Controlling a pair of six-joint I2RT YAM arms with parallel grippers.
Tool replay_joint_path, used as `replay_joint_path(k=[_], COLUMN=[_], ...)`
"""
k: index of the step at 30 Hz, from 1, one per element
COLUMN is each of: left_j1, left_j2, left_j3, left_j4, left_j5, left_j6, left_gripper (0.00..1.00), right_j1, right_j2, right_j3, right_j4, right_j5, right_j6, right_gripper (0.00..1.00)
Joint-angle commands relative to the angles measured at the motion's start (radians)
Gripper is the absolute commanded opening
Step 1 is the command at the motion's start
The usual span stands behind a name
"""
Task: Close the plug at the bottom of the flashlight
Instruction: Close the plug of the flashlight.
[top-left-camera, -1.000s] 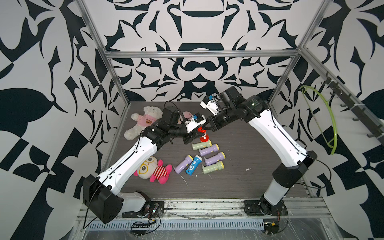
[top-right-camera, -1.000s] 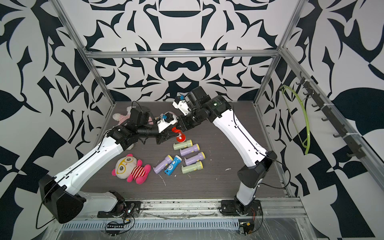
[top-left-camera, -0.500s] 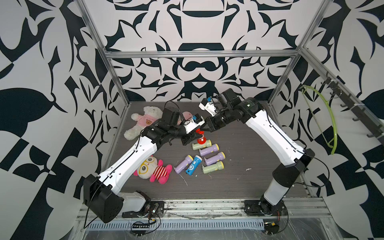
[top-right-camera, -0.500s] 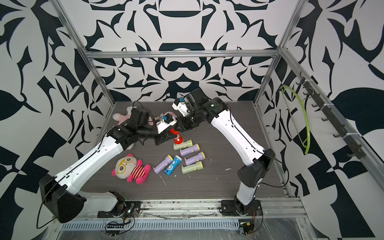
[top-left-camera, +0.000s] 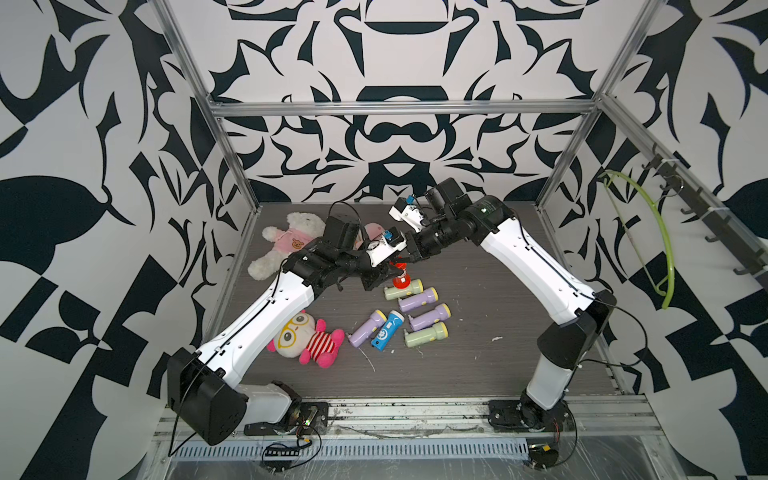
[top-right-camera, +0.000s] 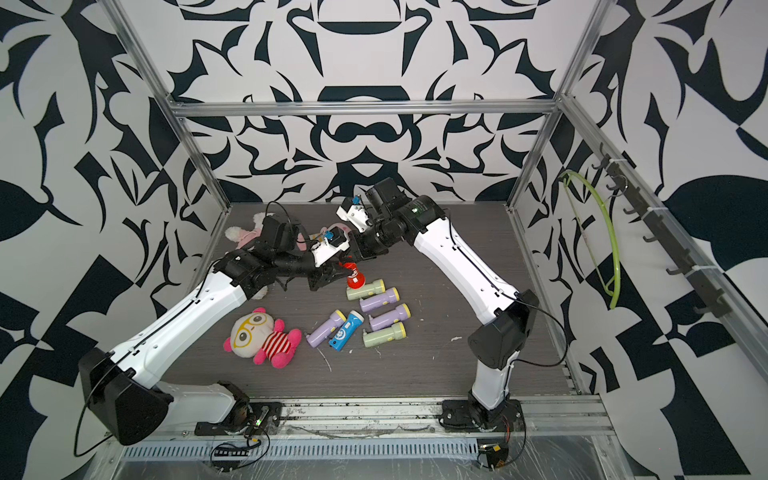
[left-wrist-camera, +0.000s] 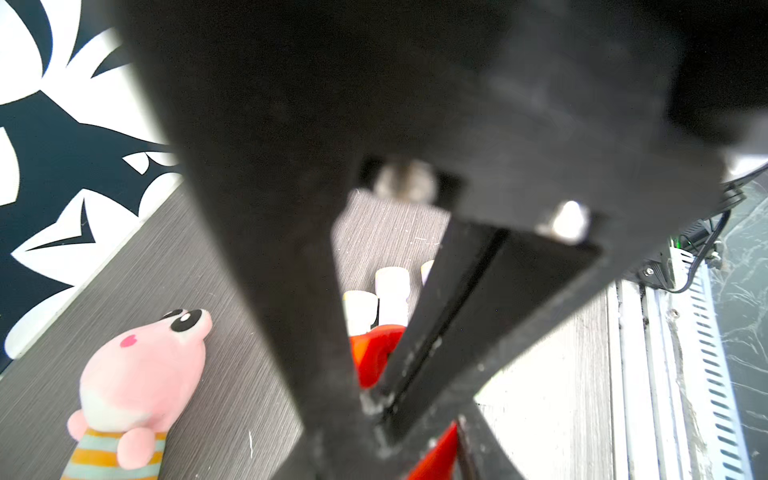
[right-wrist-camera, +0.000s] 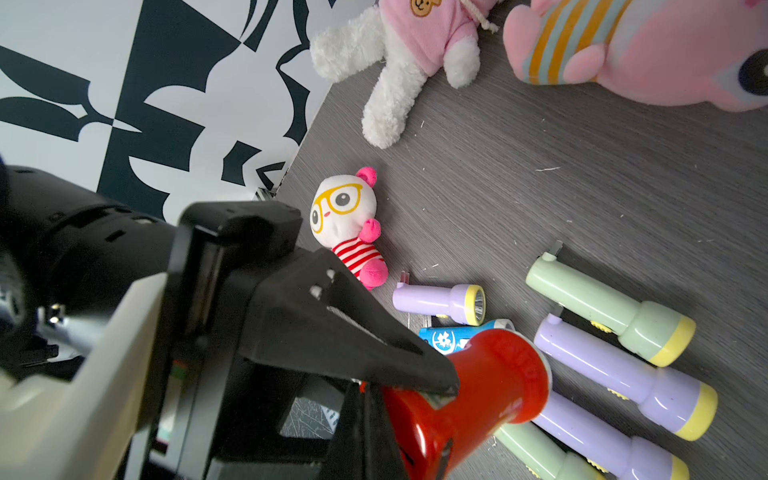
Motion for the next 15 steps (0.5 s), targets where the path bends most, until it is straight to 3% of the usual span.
replay_joint_path(k=[1,8,15], left_j1=[-0.017,-0.017,-0.016], left_j2=[-0.010,-0.007,-0.017], left_j3=[0.055,0.050,0.043], left_j4=[0.132,0.133,0.138], left_j5=[0.064,0.064,0.067], left_j6=[0.012,0.009,0.008], left_gripper=[0.00,0.00,0.00], right_j1=[0.029,0.009,-0.107], right_j2=[0.014,0.013,-0.074], right_j3=[0.015,0.031,-0.033], right_j4=[0.058,0.113,0.225], right_j5=[-0.089,-0.106,-0.096], right_j6=[0.021,0.054,0.101], right_gripper=[0.00,0.00,0.00])
